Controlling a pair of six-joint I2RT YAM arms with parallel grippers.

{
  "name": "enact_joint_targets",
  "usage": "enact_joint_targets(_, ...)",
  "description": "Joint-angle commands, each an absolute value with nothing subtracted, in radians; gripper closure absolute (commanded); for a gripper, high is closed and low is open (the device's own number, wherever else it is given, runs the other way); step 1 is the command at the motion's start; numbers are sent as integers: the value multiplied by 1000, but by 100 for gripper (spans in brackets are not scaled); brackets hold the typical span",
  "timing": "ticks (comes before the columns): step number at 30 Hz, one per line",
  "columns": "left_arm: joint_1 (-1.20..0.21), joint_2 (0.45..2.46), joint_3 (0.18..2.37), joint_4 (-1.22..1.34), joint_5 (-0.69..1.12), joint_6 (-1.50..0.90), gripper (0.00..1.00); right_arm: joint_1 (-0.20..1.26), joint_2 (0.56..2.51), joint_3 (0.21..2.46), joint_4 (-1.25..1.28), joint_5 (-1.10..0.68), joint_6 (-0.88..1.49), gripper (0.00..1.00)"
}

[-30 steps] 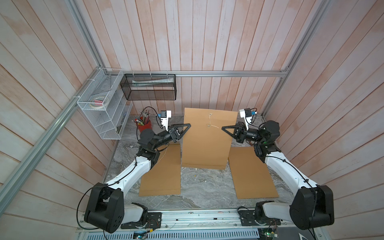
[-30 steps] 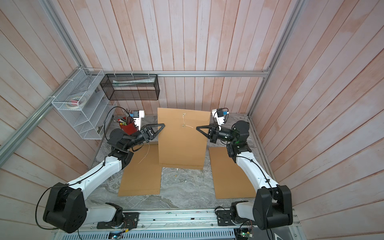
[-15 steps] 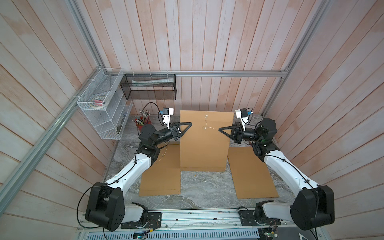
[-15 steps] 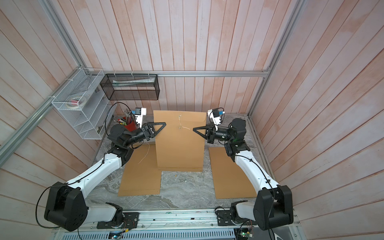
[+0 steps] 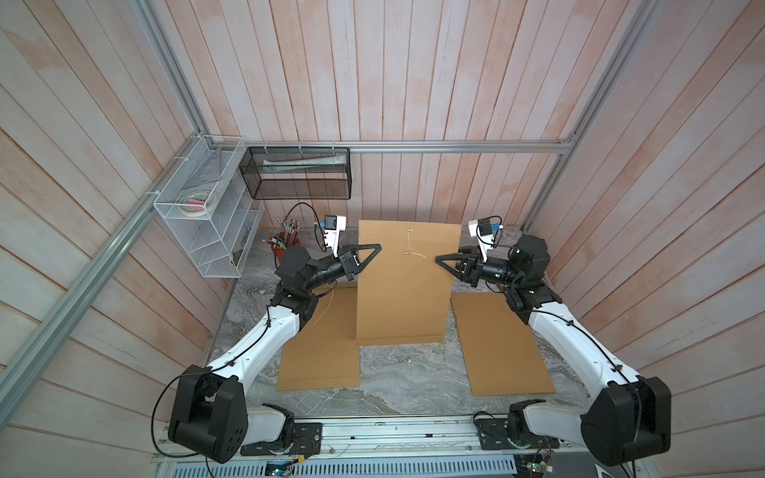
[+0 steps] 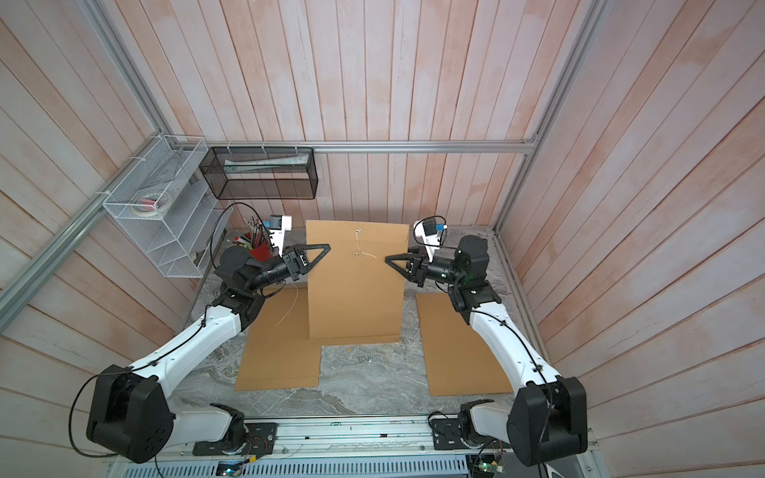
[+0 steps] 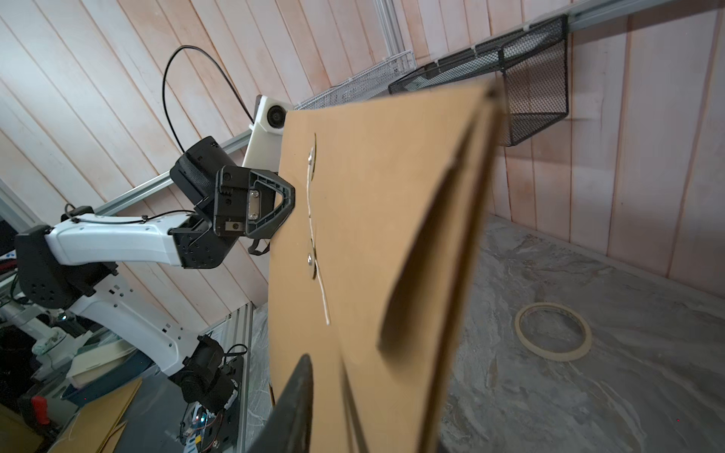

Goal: Open the file bag
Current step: Pick up the file bag from the center of the board, then open the file bag.

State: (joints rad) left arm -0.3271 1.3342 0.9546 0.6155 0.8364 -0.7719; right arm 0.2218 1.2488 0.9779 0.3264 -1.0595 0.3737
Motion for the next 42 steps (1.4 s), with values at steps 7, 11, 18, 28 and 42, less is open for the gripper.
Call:
enact_joint_targets(7,-318,1276,1096,283,754,-549,100,286,1084,1040,-17,-573,97,60)
enact_joint_targets(11,-318,1276,1130,217,749,-520,100,408,1082,1082,-84,-357,9,63)
enact_joint_targets(18,-318,1265,1160,153,762,-500,100,513,1112,1100,-18,-200,-25,68)
enact_joint_targets(28,-318,1217,1184,47,719,-425,100,525,1085,1067,-14,-41,-34,53)
enact_joint_targets(42,-317,1236,1224,23,794,-462,100,587,1130,1119,-11,-176,-146,72)
